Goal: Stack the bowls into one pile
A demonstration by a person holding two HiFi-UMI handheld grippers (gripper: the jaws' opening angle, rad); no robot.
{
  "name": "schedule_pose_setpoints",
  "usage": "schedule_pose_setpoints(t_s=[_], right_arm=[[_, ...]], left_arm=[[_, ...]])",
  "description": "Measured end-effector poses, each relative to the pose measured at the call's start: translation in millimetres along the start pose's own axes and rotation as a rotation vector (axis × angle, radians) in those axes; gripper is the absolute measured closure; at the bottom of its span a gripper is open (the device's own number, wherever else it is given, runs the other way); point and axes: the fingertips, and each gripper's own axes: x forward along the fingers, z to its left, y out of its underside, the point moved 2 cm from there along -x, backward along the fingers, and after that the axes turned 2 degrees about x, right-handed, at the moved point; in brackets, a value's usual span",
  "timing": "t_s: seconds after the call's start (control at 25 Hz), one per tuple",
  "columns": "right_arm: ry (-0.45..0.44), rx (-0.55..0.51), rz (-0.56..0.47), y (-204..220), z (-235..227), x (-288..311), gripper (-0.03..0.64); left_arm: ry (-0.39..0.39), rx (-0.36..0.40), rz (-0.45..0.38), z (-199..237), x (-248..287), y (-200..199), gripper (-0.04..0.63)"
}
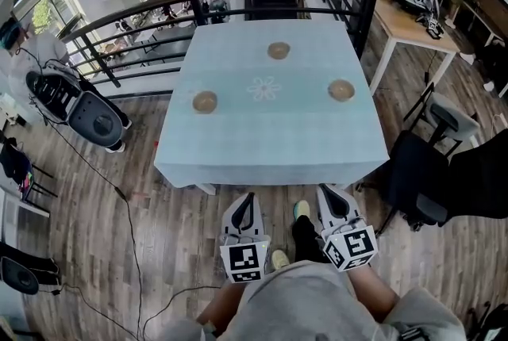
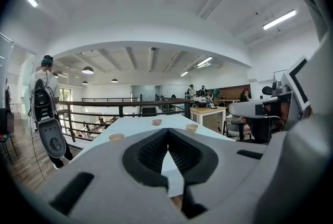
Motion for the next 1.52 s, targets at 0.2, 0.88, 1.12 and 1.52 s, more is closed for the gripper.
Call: schedule_pose_setpoints(t_s=[0.2, 0.88, 1.12, 1.52], right_arm=[[0.015, 0.002, -0.006, -1, -16, 14, 0.591], [0.004, 0.043, 0.041, 3, -93, 129, 0.591], [-0.003, 0.061, 0.071, 4, -123, 177, 0.591], [-0.051, 0.057, 0.085, -11, -161, 238, 0.591]], left_arm=[[0.002, 0.011, 0.002, 3, 16, -3, 0.575], [0.007, 0.034, 0.077, 32, 156, -5, 0.575], [-0.031, 0.044, 0.099, 60, 208, -10, 0.575], [-0.142, 0.044, 0.156, 106, 264, -12, 0.575]])
